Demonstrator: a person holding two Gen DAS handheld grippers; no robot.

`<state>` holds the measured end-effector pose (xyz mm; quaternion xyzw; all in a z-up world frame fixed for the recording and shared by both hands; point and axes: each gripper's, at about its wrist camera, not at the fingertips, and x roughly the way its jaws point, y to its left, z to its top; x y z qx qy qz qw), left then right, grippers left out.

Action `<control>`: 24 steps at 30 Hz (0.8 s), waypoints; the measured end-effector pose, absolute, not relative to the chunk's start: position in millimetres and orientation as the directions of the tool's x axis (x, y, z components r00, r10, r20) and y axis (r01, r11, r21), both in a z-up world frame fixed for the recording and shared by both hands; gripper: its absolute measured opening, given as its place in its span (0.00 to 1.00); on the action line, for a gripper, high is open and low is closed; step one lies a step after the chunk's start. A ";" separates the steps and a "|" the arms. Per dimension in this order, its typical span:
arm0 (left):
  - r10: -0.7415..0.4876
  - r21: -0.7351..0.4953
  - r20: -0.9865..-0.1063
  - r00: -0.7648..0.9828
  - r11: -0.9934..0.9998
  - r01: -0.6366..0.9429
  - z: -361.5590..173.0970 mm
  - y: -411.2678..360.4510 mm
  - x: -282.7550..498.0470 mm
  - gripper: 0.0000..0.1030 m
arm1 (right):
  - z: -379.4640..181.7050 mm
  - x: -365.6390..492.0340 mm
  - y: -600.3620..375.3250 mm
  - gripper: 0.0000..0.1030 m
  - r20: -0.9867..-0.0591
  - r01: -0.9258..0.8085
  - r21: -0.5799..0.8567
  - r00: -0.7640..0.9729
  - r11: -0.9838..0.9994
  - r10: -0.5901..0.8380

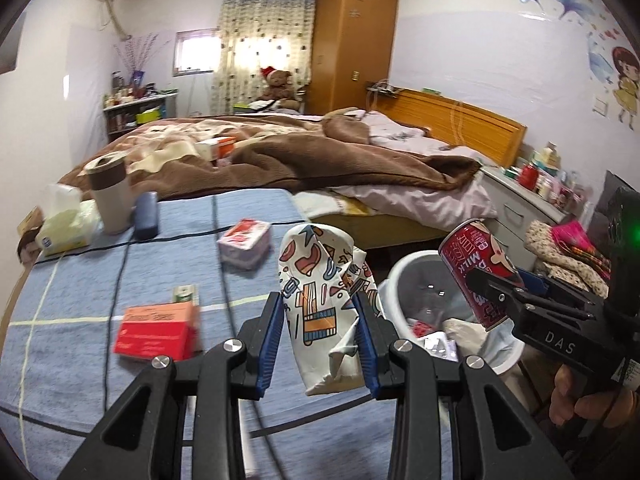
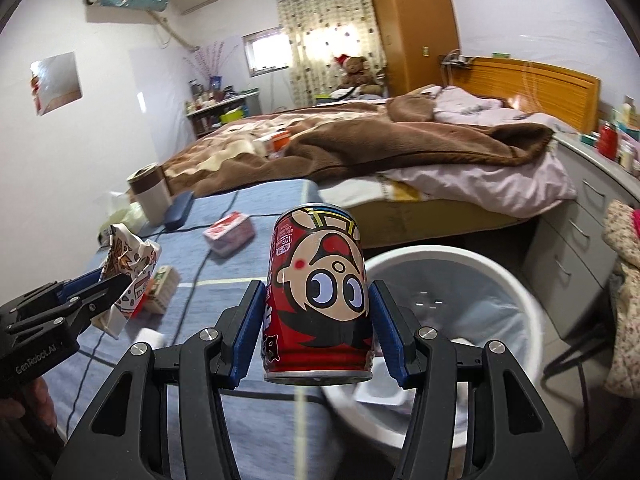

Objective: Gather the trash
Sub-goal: 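Carry the wrapper and red can over the bin and open both grippers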

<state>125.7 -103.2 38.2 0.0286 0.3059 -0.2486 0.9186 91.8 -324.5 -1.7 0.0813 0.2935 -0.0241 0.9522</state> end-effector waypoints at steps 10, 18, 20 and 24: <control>-0.490 -0.080 -0.588 0.643 0.827 0.557 36.9 -159.2 119.1 0.35 | -5.6 76.8 -357.1 0.53 -0.563 0.173 0.133 0.824 0.976 -0.069; -0.533 -0.102 -0.627 0.568 0.779 0.619 19.0 -206.5 122.5 0.35 | -12.6 75.3 -378.5 0.53 -0.584 0.235 0.070 0.797 0.969 -0.151; -0.539 -0.090 -0.629 0.559 0.766 0.637 15.9 -219.7 119.7 0.35 | -15.8 76.1 -383.8 0.53 -0.596 0.240 0.071 0.788 0.968 -0.151; -0.559 -0.095 -0.642 0.525 0.737 0.669 9.7 -239.3 118.1 0.35 | -22.1 77.7 -395.9 0.53 -0.614 0.253 0.070 0.774 0.965 -0.158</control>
